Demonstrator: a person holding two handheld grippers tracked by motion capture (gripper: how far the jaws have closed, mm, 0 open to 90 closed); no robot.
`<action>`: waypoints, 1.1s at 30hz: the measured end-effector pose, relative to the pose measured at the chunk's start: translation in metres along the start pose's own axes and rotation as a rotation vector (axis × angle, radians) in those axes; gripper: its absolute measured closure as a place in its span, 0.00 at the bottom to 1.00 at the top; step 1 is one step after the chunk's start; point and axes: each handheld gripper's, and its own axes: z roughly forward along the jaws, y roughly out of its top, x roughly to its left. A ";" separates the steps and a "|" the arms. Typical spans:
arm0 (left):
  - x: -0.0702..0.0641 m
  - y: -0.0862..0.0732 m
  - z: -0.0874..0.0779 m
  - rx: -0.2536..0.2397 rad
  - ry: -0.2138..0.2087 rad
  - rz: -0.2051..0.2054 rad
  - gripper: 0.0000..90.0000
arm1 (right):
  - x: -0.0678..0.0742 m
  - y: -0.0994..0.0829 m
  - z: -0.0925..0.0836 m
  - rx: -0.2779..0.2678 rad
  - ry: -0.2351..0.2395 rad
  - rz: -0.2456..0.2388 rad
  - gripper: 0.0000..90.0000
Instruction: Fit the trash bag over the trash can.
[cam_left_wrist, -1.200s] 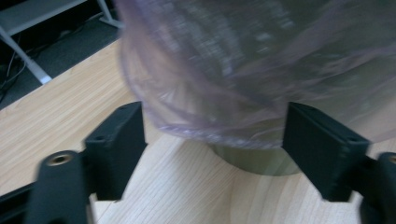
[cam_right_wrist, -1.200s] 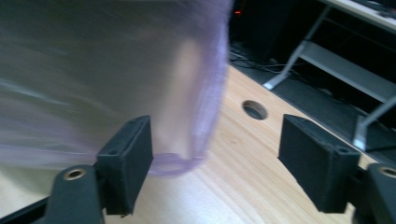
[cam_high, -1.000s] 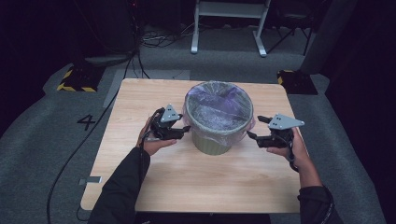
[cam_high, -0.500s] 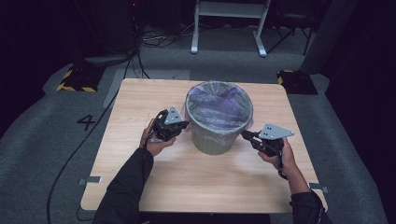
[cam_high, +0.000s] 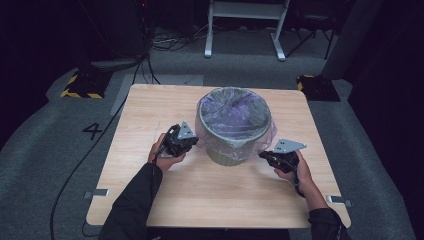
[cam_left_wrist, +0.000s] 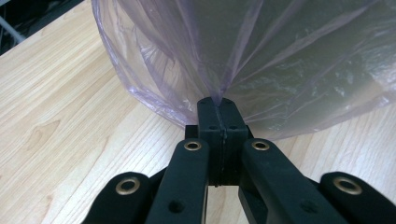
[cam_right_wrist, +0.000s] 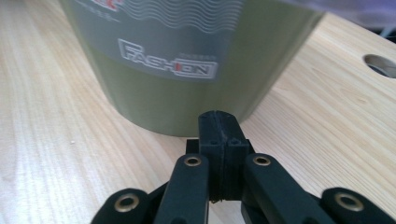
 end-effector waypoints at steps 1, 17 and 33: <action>0.000 0.000 -0.001 -0.003 0.003 0.005 1.00 | 0.000 0.000 -0.002 -0.009 -0.014 0.001 0.82; -0.001 0.002 -0.008 -0.024 0.007 0.000 1.00 | 0.003 0.018 -0.033 -0.117 -0.271 -0.107 0.27; 0.000 -0.003 -0.001 -0.014 -0.009 -0.024 1.00 | 0.002 0.023 -0.012 -0.079 -0.233 -0.166 1.00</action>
